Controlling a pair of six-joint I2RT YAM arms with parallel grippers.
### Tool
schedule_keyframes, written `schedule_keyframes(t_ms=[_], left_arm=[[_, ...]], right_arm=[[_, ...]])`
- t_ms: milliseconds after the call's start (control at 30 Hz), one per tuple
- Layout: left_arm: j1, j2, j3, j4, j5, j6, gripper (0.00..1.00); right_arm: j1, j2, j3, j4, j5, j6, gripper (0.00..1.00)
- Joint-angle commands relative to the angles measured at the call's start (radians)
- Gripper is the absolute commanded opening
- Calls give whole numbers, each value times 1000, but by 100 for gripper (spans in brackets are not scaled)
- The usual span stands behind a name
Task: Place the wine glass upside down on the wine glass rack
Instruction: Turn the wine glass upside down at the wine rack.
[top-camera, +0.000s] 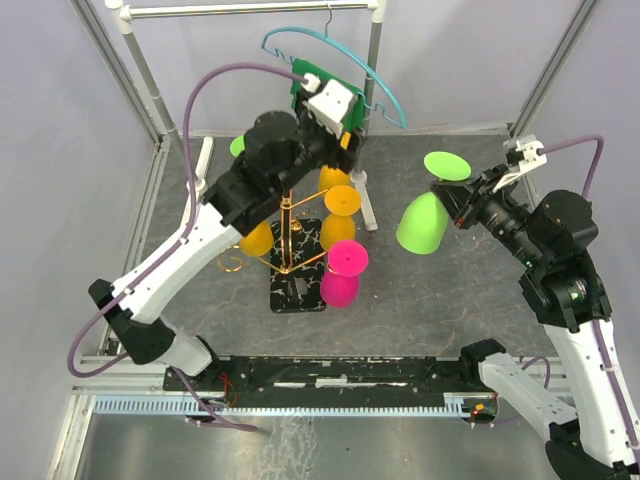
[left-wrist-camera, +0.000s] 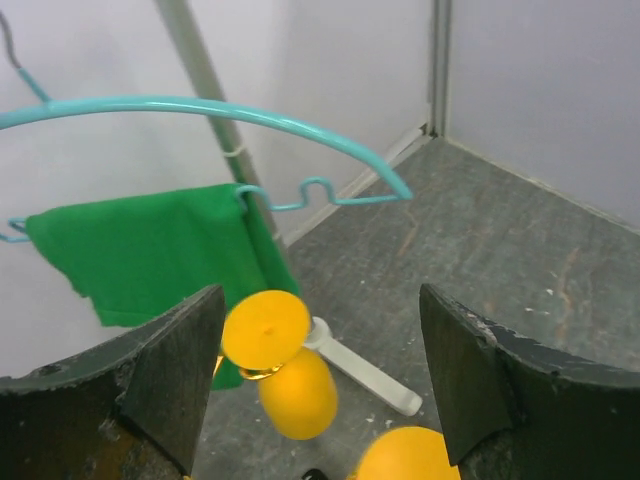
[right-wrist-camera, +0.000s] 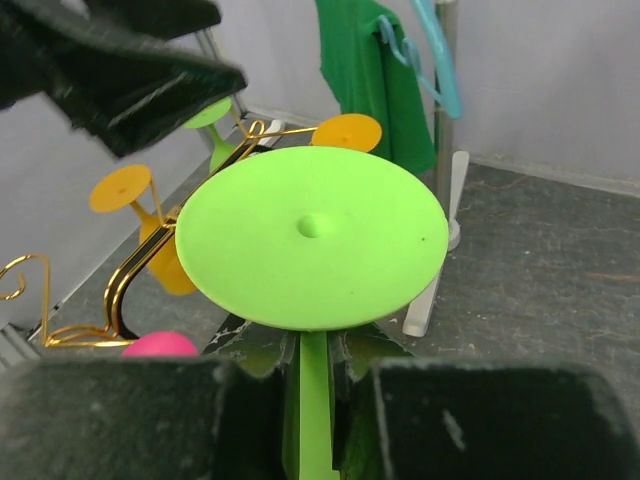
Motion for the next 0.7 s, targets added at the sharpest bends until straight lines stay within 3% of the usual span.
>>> schedule_keyframes(t_ms=[0, 133, 267, 667], left_arm=[[93, 63, 184, -108, 104, -55, 86], [172, 115, 259, -159, 142, -60, 87], [241, 116, 235, -163, 152, -72, 87], [440, 44, 93, -110, 251, -121, 90]], right_arm=[[3, -35, -13, 29, -74, -15, 1], [6, -29, -17, 46, -111, 6, 1], [24, 49, 21, 69, -135, 11, 1], [232, 367, 378, 52, -89, -66, 1]])
